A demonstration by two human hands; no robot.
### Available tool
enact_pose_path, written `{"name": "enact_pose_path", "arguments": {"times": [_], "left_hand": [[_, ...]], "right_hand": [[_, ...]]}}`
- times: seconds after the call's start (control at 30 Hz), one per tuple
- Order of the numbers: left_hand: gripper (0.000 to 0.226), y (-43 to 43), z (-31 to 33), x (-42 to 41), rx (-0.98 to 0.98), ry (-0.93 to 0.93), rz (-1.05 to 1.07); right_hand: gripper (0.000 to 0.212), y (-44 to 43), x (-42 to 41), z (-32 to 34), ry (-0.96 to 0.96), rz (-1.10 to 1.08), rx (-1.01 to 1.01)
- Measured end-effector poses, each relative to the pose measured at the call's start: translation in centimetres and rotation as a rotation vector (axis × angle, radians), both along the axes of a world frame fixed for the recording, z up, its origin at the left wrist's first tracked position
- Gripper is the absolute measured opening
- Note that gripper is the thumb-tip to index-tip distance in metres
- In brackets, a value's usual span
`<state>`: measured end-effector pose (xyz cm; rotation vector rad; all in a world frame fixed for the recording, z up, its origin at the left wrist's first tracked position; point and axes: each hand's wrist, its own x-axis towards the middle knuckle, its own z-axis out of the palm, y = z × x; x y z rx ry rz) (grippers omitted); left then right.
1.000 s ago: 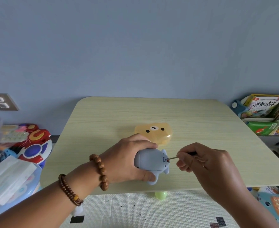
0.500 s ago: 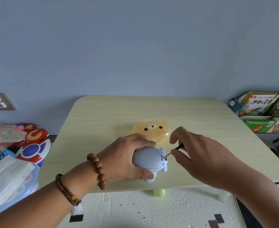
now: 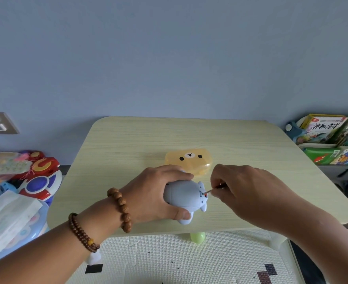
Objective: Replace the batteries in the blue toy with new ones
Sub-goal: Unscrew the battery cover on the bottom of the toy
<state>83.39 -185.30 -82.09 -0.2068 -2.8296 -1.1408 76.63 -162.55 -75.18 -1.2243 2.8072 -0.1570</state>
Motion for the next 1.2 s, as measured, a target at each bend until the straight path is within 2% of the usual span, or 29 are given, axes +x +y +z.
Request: {"name": "enact_pose_path", "arguments": {"times": [0.17, 0.33, 0.5, 0.67, 0.8, 0.9, 1.03, 1.2], "left_hand": [[0.081, 0.1, 0.2, 0.0, -0.001, 0.002, 0.005], [0.082, 0.1, 0.2, 0.1, -0.006, -0.013, 0.006], [0.080, 0.2, 0.5, 0.1, -0.012, -0.025, 0.001], [0.079, 0.3, 0.5, -0.1, -0.018, -0.005, -0.002], [0.080, 0.2, 0.3, -0.2, -0.003, -0.005, 0.003], [0.082, 0.1, 0.2, -0.1, -0.007, -0.007, 0.005], [0.083, 0.0, 0.1, -0.1, 0.003, -0.015, 0.003], [0.083, 0.3, 0.1, -0.2, -0.003, -0.005, -0.001]], "right_hand": [[0.043, -0.6, -0.2, -0.7, 0.086, -0.027, 0.064], [0.030, -0.4, 0.4, -0.4, -0.056, -0.061, -0.008], [0.015, -0.1, -0.1, -0.2, -0.045, -0.018, -0.012], [0.021, -0.7, 0.1, -0.6, 0.026, -0.035, -0.012], [0.035, -1.1, 0.1, -0.8, 0.022, -0.090, 0.033], [0.027, -0.7, 0.1, -0.3, -0.110, -0.101, 0.007], [0.014, -0.3, -0.2, 0.3, -0.119, -0.063, 0.055], [0.040, -0.8, -0.5, -0.2, -0.004, -0.077, 0.055]]}}
